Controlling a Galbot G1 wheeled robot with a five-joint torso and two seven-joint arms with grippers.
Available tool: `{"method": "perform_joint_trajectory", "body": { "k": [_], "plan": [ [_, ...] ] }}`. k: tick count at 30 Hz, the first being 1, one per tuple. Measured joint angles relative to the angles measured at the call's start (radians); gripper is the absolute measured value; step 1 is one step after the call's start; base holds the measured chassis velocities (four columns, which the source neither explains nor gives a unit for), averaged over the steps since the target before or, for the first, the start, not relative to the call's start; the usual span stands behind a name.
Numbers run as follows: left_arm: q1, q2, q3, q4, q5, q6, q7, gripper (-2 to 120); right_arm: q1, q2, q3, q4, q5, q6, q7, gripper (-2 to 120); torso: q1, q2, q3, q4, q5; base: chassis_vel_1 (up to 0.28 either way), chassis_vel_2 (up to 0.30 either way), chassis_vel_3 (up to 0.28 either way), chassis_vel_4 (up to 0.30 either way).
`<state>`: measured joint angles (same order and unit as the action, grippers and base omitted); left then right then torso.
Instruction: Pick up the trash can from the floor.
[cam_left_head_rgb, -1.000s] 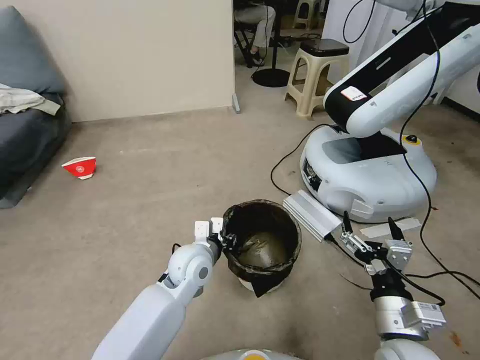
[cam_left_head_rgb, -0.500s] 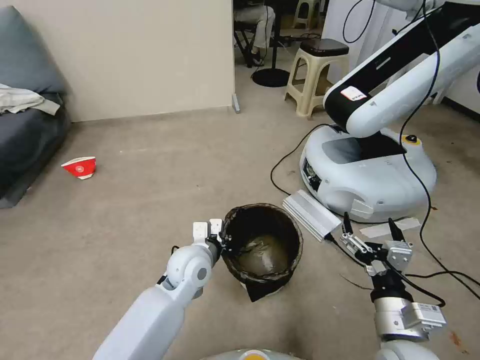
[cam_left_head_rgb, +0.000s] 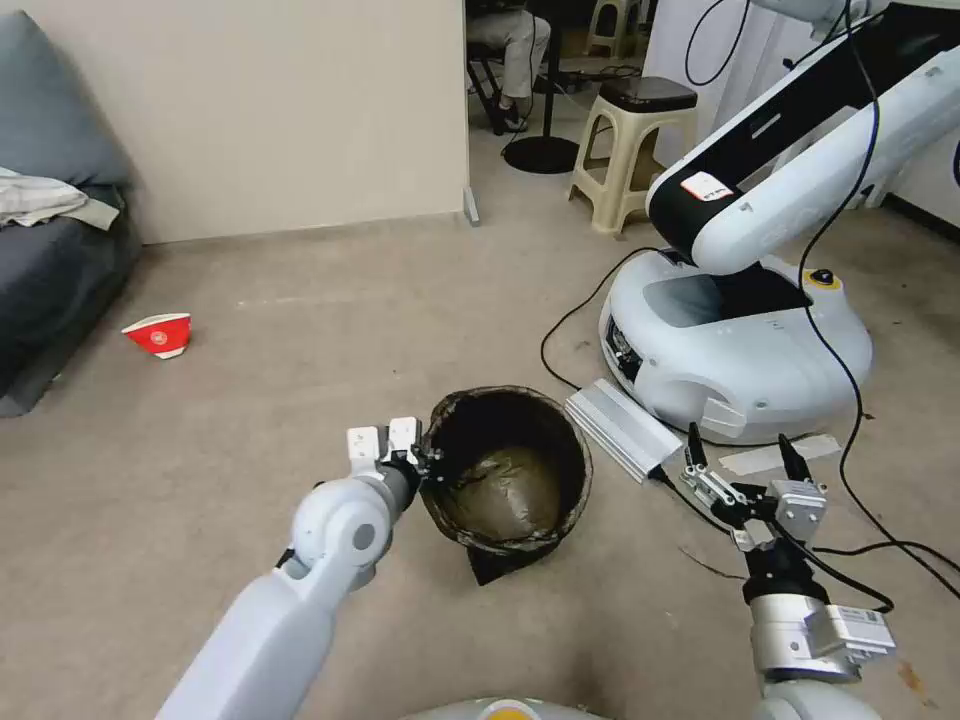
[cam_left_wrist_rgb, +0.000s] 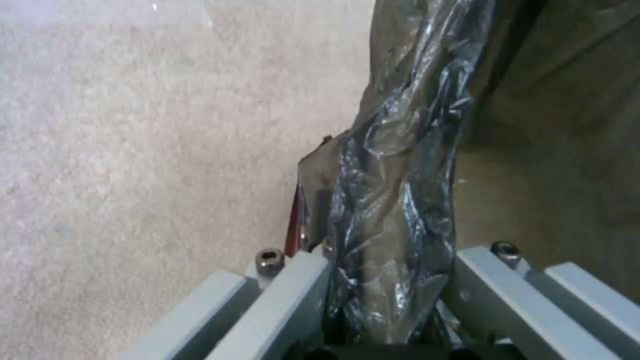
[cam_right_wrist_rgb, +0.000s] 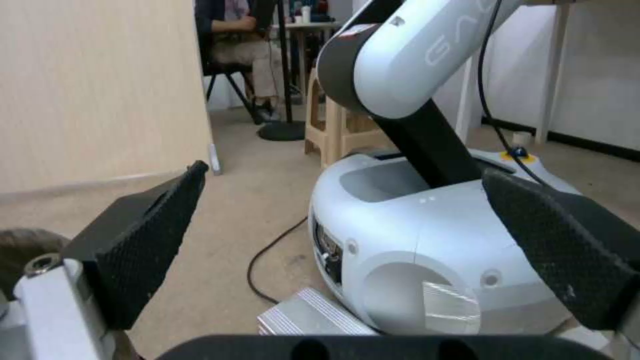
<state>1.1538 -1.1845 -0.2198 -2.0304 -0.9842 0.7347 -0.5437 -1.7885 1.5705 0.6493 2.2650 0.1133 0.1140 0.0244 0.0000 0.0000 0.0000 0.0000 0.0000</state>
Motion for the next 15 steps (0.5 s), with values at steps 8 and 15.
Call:
{"method": "perform_joint_trajectory", "body": {
  "k": [8, 15],
  "plan": [
    [0.046, 0.033, -0.059, -0.083, -0.059, 0.000, -0.003, 1, 0.003, -0.006, -0.003, 0.000, 0.001, -0.001, 0.001, 100, 0.000, 0.000, 0.000, 0.0000, 0.0000, 0.000, 0.000, 0.000, 0.000],
    [0.088, 0.060, -0.109, -0.140, -0.086, 0.000, -0.001, 1, 0.005, -0.008, -0.009, 0.000, 0.001, -0.001, 0.001, 100, 0.000, 0.000, 0.000, 0.0000, -0.0001, 0.000, 0.000, 0.000, 0.000]
  ]
}}
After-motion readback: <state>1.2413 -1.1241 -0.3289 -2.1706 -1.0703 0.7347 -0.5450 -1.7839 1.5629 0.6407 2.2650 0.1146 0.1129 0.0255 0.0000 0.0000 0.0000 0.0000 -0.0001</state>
